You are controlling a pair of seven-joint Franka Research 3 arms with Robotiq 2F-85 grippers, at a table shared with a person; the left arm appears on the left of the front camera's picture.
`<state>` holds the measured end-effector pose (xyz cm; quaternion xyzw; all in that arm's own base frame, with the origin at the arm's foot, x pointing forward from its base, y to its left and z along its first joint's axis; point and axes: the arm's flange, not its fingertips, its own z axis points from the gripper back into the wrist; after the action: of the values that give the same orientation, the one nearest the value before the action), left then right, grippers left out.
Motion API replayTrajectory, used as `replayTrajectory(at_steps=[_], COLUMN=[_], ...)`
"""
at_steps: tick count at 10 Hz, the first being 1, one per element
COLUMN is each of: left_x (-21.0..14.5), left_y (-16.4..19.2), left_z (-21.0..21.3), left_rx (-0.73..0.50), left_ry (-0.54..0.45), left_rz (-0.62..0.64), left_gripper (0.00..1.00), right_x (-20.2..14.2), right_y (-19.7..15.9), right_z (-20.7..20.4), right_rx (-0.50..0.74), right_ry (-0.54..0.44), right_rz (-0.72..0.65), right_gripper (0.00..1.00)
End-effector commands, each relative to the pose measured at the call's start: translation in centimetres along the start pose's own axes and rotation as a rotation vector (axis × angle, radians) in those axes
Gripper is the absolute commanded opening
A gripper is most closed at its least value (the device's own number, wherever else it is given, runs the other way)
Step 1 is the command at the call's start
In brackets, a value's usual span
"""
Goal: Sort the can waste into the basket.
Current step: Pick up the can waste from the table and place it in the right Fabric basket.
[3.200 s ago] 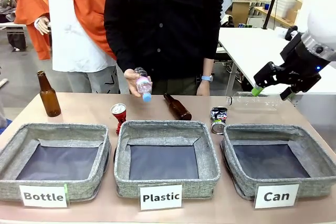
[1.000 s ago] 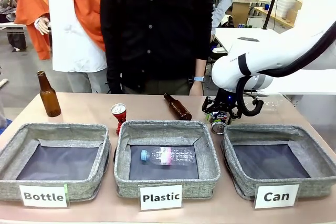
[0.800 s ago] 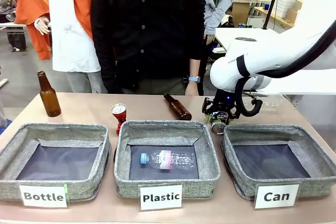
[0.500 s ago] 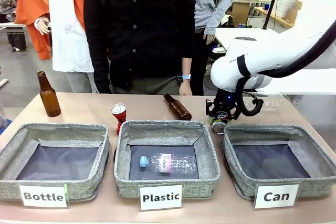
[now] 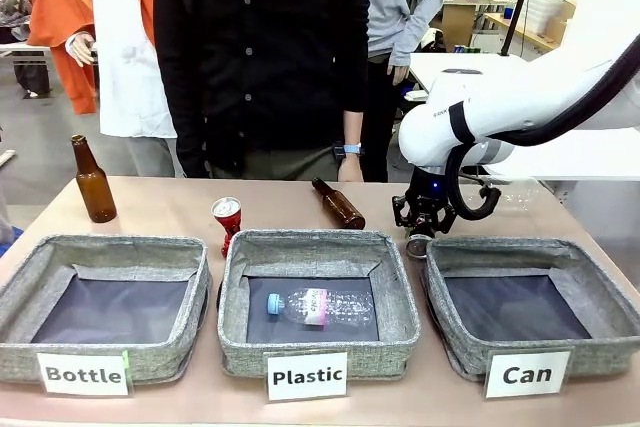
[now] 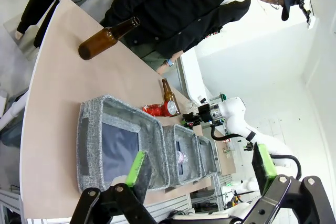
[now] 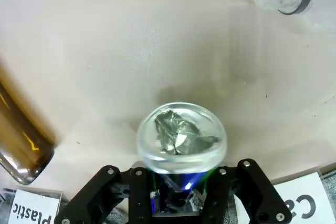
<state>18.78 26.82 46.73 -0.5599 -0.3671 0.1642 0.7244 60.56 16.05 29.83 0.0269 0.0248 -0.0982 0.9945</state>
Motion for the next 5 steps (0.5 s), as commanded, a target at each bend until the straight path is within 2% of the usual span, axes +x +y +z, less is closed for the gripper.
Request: replayTrajectory(at_steps=[1,3,5], left_x=[0.2,0.2,0.2], left_y=[-0.2,-0.2,-0.2], left_z=[0.0,0.0,0.0], left_rx=[-0.021,-0.021,-0.021], left_ry=[-0.012,-0.012,-0.012], left_rz=[-0.021,-0.021,-0.021], left_gripper=[1.0,1.0,1.0], right_x=[0.3,-0.3,-2.0], right_y=[0.4,0.2,-0.4], right_z=[1.0,2.4,6.5], right_rx=[-0.022,-0.001,0.048], right_ry=[-0.019,-0.037,-0.056], right_rz=[0.004,0.034,0.139], right_gripper=[0.0,0.0,0.0])
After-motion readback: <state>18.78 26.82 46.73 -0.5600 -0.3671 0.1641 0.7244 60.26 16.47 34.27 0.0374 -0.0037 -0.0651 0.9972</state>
